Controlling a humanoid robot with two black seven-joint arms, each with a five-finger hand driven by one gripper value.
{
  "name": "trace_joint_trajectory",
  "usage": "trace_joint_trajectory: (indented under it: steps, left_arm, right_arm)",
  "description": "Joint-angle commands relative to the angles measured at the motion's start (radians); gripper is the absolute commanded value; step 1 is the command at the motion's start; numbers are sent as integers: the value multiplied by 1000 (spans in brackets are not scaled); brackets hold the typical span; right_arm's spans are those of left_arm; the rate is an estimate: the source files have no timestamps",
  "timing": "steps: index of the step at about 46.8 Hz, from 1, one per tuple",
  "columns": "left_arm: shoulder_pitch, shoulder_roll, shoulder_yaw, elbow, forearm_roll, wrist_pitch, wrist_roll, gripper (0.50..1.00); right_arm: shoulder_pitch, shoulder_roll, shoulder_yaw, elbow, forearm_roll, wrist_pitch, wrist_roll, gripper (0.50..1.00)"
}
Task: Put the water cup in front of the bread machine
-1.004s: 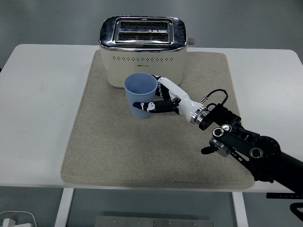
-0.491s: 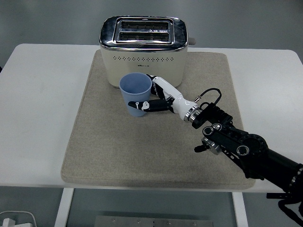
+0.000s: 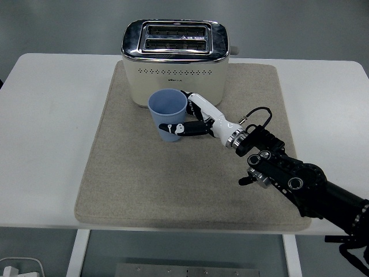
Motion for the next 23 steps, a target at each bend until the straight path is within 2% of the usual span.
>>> trace_joint_trajectory:
  steps: [1, 2, 3, 23]
  left_arm:
    - [0, 0, 0, 0, 0, 1, 0, 999]
    - [0, 0, 0, 0, 0, -1, 0, 999]
    - [0, 0, 0, 0, 0, -1, 0, 999]
    - [0, 0, 0, 0, 0, 1, 0, 999]
  right_arm:
    - [0, 0, -13, -1, 0, 5, -1, 700]
    - [0, 0, -16, -2, 0, 5, -1, 863]
    - [0, 0, -19, -2, 0, 5, 0, 963]
    - [5, 0, -20, 2, 8, 8, -1, 956]
